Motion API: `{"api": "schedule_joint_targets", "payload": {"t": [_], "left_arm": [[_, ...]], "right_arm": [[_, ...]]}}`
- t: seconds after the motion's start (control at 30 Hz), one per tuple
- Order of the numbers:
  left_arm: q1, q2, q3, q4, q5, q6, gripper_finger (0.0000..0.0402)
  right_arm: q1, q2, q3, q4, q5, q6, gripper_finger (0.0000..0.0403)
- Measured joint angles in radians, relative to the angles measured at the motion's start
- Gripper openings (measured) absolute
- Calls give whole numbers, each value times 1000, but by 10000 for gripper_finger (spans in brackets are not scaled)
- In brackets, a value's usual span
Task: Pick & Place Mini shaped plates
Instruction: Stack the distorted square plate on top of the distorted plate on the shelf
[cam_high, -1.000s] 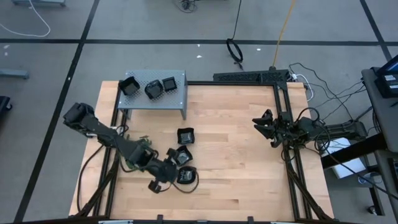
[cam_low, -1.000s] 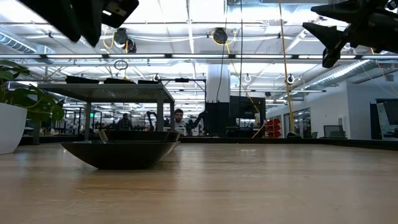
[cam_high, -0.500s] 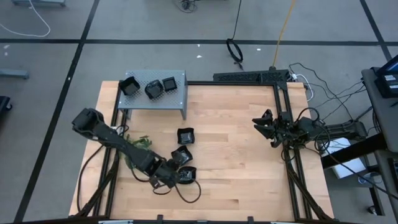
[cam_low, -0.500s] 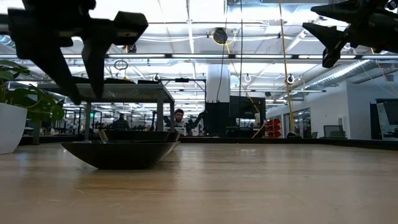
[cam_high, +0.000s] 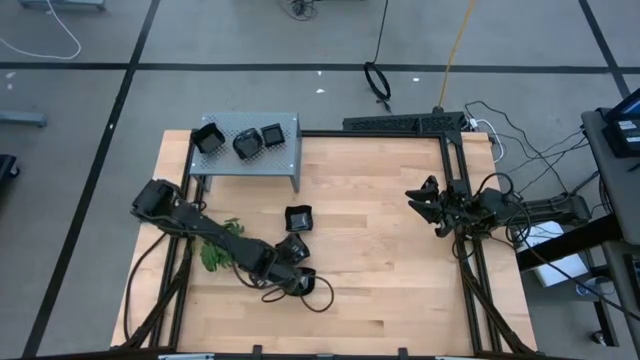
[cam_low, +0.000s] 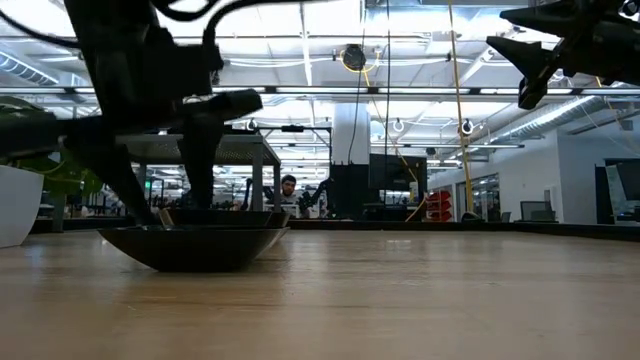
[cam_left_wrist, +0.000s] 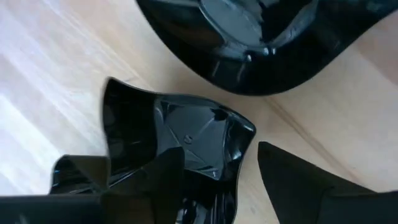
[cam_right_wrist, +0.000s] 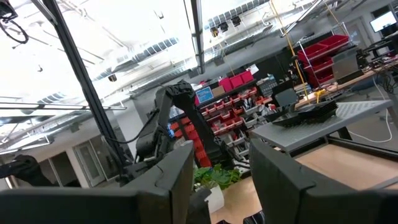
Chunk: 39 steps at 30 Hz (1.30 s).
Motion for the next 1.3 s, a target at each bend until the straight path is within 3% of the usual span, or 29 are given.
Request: {"api": "schedule_joint_targets", "payload": {"t": [0.2,0.47,0.7,0.93,1.03,1.3], "left_arm": [[22,29,0,3,-6,36,161],[48,28,0,-8,7,-62,12],[27,-51,10,-10,21,-80,5],[27,-248,15,74,20,-100,5],[39,-330,16,123,-75,-163,9],[119,-502,16,113,-459,-313,5]], "right_arm": [[0,0,0,-1,-3,0,144],[0,0,0,-2,-3,0,144],[0,0,0,-2,-3,0,144],[0,0,0,-2,-3,0,144],[0,0,0,-2,-3,0,144],[0,0,0,-2,-3,0,144]]}}
